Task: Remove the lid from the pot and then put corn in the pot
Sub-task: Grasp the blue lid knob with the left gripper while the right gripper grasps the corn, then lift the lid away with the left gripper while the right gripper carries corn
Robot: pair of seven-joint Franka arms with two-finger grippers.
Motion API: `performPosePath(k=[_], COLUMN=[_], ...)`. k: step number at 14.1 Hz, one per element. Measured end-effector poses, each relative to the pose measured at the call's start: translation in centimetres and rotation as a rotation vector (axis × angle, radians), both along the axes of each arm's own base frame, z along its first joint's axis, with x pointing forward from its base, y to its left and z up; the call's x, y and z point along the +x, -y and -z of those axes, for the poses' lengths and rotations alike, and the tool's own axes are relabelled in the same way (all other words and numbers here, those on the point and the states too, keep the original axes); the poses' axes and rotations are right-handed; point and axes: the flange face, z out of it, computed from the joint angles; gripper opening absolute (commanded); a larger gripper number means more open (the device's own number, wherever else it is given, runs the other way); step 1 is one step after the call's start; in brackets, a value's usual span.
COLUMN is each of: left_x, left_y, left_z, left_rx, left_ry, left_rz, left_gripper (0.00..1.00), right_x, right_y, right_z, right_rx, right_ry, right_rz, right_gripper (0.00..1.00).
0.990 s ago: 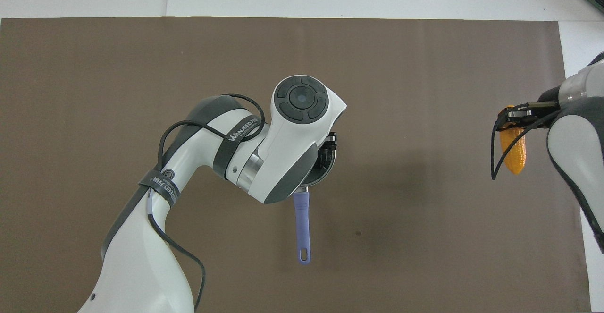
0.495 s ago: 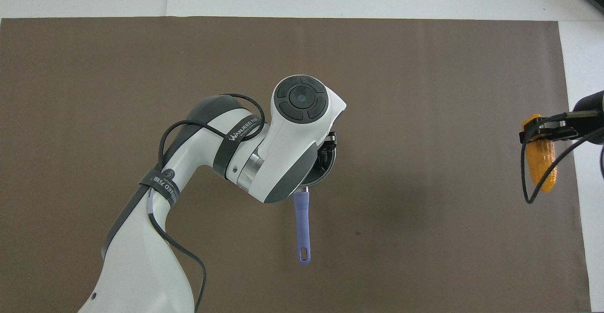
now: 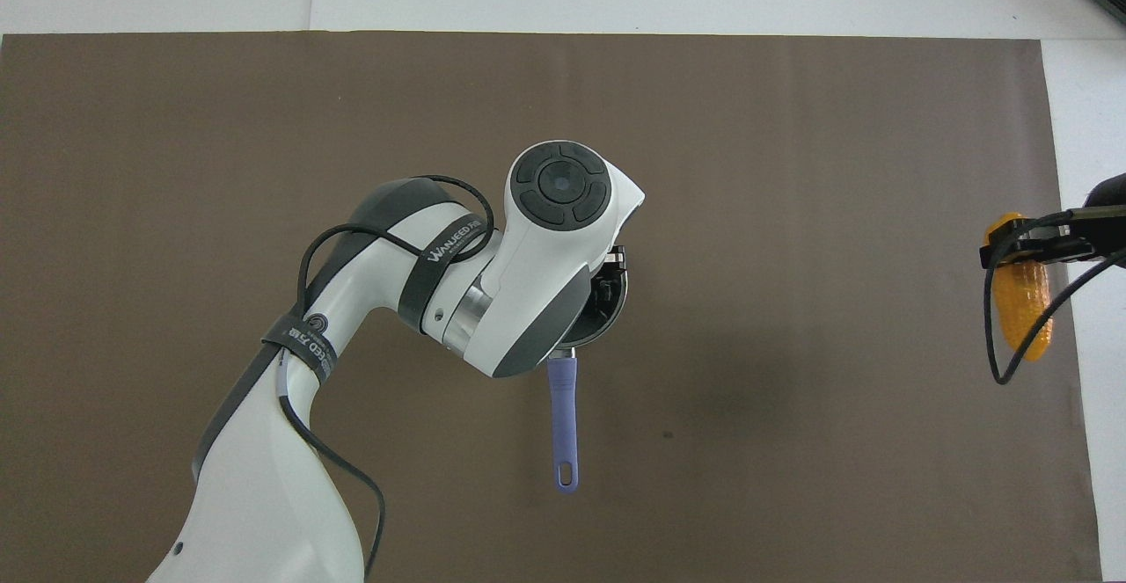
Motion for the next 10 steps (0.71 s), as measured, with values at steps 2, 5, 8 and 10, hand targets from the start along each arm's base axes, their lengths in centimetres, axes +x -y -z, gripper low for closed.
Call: performPosePath(k=[2,5,8,10], left_x=[0.0,0.1,1.0,2.4], left_y=[0.0,-0.9,-4.1,-7.8], left_z=[-0.1,-2.1,-6.3,-8.8], left_rx=[0.000,-0.003,-0.010,-0.018], left_ry=[0.001,0.010,0.027,0.037], left_rz=[-0.001,-0.013,-0.058,-0.113], left_gripper=[0.00,0.00,0.00,0.00], right_x=[0.0,0.1,0.1,0.1], right_y=[-0.3,-1.0,-1.3,-2.1], right_z=[0.0,0.0,0.0,-0.1], right_rx=[0.000,-0.001,-0.001,-0.001], right_ry=[0.000,0.000,0.000,0.001], right_rz=[-0.005,-0.018,-0.023,-0.038], right_gripper=[0.00,0.00,0.00,0.00])
